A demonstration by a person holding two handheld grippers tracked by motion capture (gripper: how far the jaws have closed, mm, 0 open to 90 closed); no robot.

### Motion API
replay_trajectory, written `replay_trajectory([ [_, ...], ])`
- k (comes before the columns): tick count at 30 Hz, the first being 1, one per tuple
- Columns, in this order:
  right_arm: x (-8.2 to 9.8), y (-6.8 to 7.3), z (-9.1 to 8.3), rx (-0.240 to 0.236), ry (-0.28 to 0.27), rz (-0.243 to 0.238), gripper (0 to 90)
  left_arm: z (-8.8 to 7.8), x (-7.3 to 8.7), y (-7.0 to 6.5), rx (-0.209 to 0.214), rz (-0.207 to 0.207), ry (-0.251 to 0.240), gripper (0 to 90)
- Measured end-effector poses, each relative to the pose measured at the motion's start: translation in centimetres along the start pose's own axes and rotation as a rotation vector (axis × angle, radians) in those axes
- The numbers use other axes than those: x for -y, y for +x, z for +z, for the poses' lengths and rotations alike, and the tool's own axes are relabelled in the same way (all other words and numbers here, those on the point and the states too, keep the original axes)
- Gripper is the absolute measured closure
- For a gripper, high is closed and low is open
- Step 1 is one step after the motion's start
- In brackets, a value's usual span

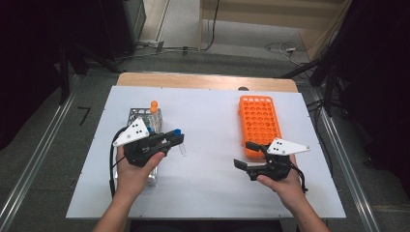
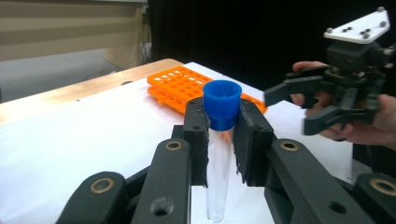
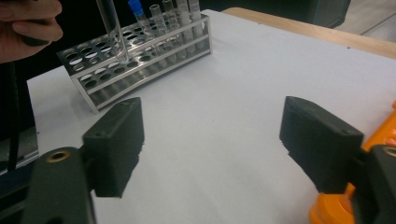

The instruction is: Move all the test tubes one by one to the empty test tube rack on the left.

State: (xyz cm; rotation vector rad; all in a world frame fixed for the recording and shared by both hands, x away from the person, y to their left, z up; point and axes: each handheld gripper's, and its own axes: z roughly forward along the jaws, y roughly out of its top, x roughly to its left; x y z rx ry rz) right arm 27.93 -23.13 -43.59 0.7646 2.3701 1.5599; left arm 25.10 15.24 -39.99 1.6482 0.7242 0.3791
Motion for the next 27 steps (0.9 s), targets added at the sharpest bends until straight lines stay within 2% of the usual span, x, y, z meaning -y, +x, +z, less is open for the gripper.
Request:
replay_trajectory([
  [2,0.1,-0.2,-0.5,0.020,0.004,0.014,8.8,-0.4,0.0,0.3,-0.011,-0.004,-0.005,76.7],
  [5,0.4,-0.7,-1.5,0.019,-0.001,0.019,0.4,-0.9,0.0,0.7,-0.028,-0.008,-0.011,76.7],
  [10,1.0,-1.5,-3.0,0.020,-0.013,0.031,0.0,-1.6,0.0,1.4,-0.059,-0.008,-0.015,76.7],
  [16,2.1,-2.4,-4.3,0.050,0.002,0.045,0.0,-2.3,0.2,2.2,-0.096,-0.017,-0.019,76.7],
  [27,3.8,-3.9,-7.0,0.082,-0.005,0.098,0.0,-3.9,1.0,4.0,-0.174,-0.034,-0.022,76.7],
])
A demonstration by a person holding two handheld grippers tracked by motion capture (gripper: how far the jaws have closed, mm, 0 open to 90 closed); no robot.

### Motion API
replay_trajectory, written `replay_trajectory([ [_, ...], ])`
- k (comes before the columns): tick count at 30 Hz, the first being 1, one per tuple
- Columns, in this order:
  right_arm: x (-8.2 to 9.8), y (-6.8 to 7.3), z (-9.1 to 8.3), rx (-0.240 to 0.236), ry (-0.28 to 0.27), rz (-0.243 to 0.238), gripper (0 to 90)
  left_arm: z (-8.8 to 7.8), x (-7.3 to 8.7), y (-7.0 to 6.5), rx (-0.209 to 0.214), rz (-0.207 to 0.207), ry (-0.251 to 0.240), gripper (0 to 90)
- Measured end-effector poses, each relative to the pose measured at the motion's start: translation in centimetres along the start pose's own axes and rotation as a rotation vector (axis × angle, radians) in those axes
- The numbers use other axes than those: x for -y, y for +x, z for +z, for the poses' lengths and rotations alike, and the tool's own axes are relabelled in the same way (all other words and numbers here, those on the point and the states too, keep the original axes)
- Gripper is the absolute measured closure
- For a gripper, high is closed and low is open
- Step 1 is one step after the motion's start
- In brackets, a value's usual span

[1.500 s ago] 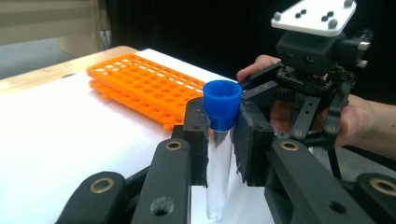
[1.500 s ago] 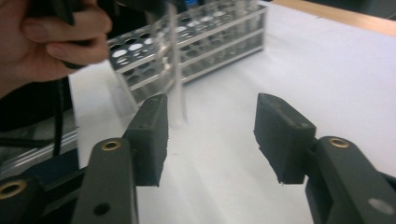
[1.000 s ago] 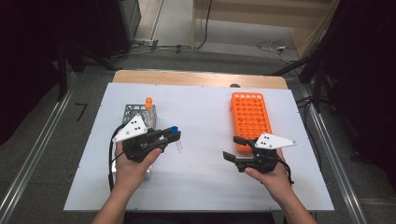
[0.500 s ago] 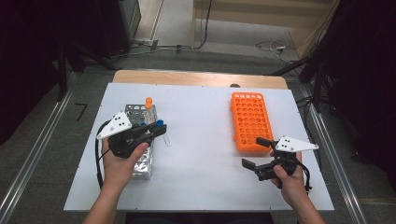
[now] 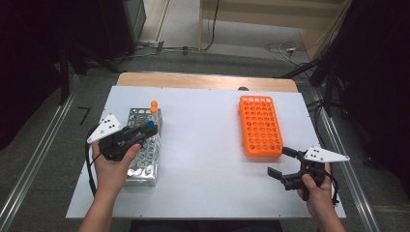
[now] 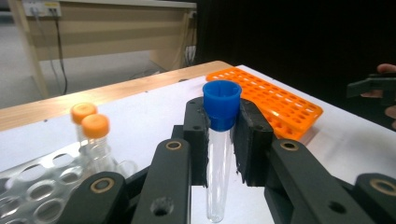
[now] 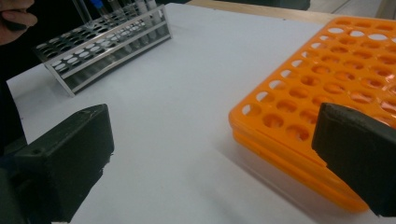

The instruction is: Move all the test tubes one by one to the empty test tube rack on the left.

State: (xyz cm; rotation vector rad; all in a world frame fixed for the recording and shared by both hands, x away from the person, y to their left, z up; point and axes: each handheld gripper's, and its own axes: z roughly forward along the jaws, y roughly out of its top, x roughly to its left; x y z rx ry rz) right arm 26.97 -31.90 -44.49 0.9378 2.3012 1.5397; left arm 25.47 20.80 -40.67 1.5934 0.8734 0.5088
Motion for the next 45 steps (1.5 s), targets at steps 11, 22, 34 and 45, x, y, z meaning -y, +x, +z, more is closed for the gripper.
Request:
replay_trajectory([
  [11,1.2,-1.4,-0.9,0.037,0.007,0.039,0.0,-0.3,0.5,0.7,-0.104,0.037,-0.008,76.7],
  [22,1.6,-1.9,-0.6,0.051,0.016,0.049,0.0,-0.1,1.7,1.2,-0.164,0.019,0.016,76.7],
  [34,1.8,-2.2,-0.7,0.064,0.019,0.052,0.0,0.4,2.6,1.2,-0.189,0.008,0.093,76.5],
  [45,1.8,-2.4,-0.7,0.067,0.017,0.053,0.0,0.9,2.9,1.1,-0.195,0.004,0.156,75.9],
])
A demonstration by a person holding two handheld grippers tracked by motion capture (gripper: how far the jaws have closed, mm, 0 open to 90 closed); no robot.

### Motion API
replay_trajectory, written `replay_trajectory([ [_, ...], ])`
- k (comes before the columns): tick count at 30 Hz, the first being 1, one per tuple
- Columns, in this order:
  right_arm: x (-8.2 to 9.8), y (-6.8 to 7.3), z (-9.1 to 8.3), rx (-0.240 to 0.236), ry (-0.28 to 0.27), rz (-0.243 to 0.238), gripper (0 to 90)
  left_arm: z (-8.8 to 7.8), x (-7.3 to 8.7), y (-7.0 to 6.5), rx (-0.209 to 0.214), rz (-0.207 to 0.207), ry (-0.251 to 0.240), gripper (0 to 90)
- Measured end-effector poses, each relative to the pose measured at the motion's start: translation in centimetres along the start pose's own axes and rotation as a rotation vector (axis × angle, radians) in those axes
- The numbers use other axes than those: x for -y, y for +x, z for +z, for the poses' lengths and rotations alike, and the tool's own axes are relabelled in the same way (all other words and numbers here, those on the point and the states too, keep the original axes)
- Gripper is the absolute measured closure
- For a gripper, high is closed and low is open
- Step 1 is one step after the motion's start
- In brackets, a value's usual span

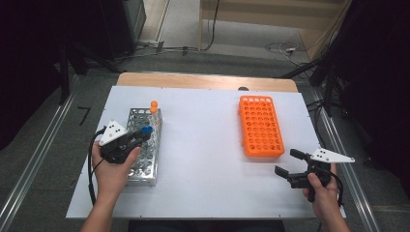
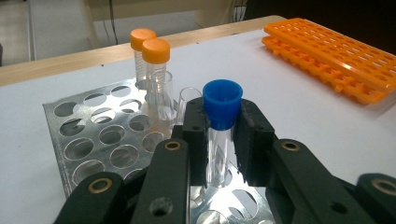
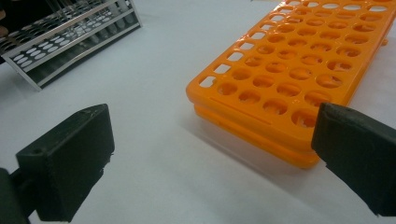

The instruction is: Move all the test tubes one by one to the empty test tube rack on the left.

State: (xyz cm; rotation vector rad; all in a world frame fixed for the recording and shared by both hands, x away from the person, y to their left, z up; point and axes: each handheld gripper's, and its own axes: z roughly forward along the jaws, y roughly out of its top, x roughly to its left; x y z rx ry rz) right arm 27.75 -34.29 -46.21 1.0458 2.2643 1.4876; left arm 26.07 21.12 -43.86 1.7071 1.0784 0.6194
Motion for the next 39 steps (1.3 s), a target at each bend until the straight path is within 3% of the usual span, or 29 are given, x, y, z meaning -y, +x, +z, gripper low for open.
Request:
replay_trajectory([
  [11,0.04,-0.02,0.10,0.001,0.006,-0.003,0.0,0.06,-0.01,0.02,0.012,-0.016,0.011,72.6],
  [19,0.02,-0.10,0.05,0.004,0.003,-0.007,0.0,0.10,-0.02,-0.05,0.001,-0.012,0.022,64.4],
  [24,0.03,-0.05,0.03,0.006,0.002,-0.010,0.0,0.04,-0.13,-0.05,0.020,-0.017,0.013,50.4],
  [31,-0.01,-0.11,-0.02,0.007,-0.005,-0.012,0.0,0.23,-0.48,-0.72,0.042,0.005,0.009,2.4],
  [35,-0.02,0.00,0.04,0.007,-0.002,-0.016,0.0,-0.05,-0.53,-0.77,0.080,0.008,-0.014,0.0],
  [39,-0.03,-0.01,-0.01,0.007,-0.004,-0.018,0.0,-0.23,-0.50,-0.88,0.080,0.010,-0.017,0.0],
])
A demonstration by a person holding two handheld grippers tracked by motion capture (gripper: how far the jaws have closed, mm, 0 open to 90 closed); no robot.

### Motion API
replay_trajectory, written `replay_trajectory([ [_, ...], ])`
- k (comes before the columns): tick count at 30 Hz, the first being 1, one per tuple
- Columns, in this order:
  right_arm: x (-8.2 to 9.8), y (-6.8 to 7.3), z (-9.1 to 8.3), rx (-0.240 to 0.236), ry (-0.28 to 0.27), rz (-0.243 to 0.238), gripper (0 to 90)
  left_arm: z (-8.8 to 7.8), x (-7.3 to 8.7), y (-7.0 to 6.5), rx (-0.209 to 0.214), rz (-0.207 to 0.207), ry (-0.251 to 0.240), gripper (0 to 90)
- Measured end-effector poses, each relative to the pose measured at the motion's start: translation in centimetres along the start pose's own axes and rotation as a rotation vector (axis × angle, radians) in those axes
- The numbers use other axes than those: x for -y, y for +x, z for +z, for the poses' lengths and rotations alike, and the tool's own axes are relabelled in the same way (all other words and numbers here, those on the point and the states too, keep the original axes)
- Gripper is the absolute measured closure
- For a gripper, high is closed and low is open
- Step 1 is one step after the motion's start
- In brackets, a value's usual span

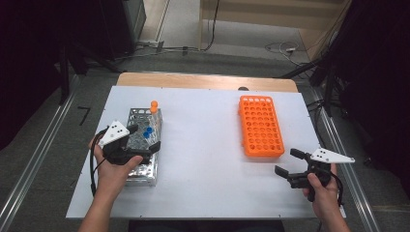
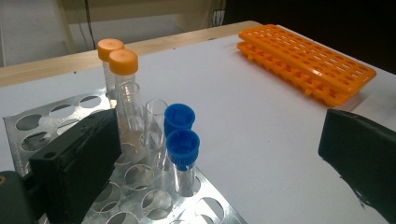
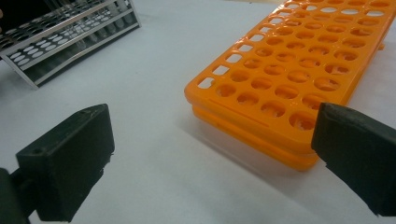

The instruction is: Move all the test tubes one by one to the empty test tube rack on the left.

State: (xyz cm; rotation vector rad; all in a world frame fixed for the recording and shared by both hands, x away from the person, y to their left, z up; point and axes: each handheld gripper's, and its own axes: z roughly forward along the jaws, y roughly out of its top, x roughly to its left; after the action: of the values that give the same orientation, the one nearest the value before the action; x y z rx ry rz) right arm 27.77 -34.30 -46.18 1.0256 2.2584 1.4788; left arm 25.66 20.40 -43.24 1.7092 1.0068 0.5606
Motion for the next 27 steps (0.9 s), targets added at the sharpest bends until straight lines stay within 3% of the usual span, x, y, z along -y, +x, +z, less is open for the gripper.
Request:
replay_trajectory([
  [27,0.1,-0.1,-0.1,0.011,0.000,-0.011,0.0,-4.4,3.1,-0.8,-0.003,-0.025,-0.078,0.0],
])
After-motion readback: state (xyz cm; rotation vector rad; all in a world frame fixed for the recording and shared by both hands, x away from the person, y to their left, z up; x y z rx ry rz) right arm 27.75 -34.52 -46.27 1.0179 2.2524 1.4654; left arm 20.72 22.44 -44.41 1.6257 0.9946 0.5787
